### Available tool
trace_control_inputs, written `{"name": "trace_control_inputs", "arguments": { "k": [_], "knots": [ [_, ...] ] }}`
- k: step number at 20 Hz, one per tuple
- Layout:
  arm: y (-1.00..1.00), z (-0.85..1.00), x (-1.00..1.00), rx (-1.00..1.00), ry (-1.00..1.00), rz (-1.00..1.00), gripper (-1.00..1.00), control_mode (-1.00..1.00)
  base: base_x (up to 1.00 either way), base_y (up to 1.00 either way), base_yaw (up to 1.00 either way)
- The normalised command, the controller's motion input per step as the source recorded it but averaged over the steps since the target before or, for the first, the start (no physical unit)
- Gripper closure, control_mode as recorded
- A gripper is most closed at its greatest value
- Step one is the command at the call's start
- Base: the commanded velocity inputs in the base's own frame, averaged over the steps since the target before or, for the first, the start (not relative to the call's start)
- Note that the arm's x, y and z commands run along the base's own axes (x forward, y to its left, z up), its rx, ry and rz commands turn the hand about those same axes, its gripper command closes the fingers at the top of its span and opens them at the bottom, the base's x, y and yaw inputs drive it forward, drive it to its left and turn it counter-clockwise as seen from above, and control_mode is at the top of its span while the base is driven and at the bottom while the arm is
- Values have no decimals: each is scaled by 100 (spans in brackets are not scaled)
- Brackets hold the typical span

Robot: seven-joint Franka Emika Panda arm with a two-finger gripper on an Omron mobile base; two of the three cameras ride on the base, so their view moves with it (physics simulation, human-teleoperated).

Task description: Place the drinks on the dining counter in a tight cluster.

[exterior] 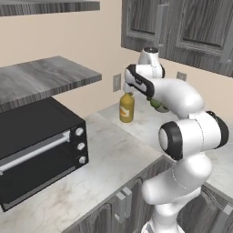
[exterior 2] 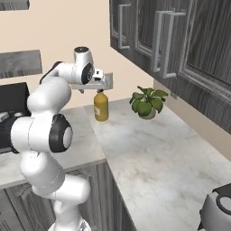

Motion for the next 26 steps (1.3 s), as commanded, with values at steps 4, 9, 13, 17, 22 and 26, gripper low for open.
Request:
{"name": "trace_control_inputs", "arguments": {
  "k": [4,9,13,17,22,26],
  "knots": [
    [0,-35,48,6,0,0,-100,-100,0,0,0],
    [0,-18,55,0,0,0,-100,-100,0,0,0],
    [0,-32,43,0,-3,0,-100,-100,0,0,0],
    [0,-21,43,0,-4,0,-100,-100,0,0,0],
    [0,-7,48,0,-1,0,-100,-100,0,0,0],
    [0,0,36,0,0,0,-100,-100,0,0,0]
  ]
}}
